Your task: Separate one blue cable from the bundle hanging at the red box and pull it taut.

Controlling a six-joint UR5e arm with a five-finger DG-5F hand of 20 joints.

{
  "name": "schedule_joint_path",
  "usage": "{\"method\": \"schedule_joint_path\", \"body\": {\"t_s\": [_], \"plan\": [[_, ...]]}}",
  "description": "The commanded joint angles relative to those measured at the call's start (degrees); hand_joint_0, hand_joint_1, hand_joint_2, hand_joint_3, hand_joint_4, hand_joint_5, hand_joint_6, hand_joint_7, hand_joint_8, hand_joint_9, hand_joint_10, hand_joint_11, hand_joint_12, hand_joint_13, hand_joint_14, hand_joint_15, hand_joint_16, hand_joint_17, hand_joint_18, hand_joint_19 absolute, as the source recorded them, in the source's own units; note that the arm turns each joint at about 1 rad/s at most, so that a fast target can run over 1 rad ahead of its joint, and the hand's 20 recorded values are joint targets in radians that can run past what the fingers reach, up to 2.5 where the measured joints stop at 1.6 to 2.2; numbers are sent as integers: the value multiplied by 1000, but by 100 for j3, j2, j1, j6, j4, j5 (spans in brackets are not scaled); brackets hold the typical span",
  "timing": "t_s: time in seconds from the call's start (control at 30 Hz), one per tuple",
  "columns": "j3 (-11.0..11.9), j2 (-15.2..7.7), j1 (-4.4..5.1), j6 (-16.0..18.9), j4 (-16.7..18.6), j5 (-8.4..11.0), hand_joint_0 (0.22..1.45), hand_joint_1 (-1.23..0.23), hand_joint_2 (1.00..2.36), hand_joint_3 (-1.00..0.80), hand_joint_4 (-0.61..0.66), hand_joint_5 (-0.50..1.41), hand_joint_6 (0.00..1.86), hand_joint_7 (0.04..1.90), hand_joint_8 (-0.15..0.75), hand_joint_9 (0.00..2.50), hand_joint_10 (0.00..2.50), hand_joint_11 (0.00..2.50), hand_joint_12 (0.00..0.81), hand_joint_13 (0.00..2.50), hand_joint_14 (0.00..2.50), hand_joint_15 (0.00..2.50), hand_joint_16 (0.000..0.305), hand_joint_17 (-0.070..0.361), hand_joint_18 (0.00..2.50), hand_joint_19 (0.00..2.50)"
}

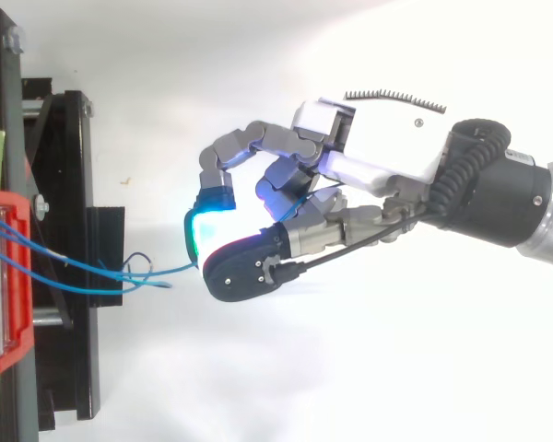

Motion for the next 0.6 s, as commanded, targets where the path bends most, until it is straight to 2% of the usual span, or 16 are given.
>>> {"method": "schedule_joint_path", "body": {"t_s": [0.0, 0.03, 0.07, 0.1, 0.13, 0.23, 0.57], "plan": [[8, -5, -3, -2, 0, 0, 646, -711, 1019, -267, 143, -189, 855, 1243, 327, 1041, 1567, 1701, 393, 969, 2500, 1518, 46, 103, 1403, 1439], [8, -5, 5, -2, 0, 0, 638, -688, 1019, -275, 150, -191, 855, 1239, 325, 1039, 1578, 1673, 392, 966, 2500, 1505, 46, 103, 1402, 1445], [-1, -5, 5, -2, 0, 0, 629, -661, 1015, -334, 159, -192, 855, 1221, 325, 1038, 1581, 1674, 392, 966, 2500, 1510, 47, 105, 1400, 1439], [-1, 3, -3, -2, 0, 0, 602, -632, 1003, -469, 168, -192, 853, 1212, 329, 1039, 1583, 1678, 394, 962, 2500, 1502, 47, 106, 1401, 1447], [-1, -5, 5, -2, 0, 0, 593, -624, 1000, -498, 171, -192, 852, 1213, 331, 1042, 1593, 1656, 394, 961, 2500, 1497, 47, 106, 1402, 1437], [-1, 3, -3, -2, 0, 0, 551, -599, 1000, -500, 181, -191, 848, 1188, 337, 1042, 1617, 1647, 401, 965, 2500, 1472, 50, 112, 1417, 1425], [-1, 3, 5, -2, 0, 0, 478, -652, 1000, -500, 214, -188, 838, 1155, 374, 1045, 1688, 1589, 432, 989, 2500, 1426, 58, 130, 1476, 1387]]}}
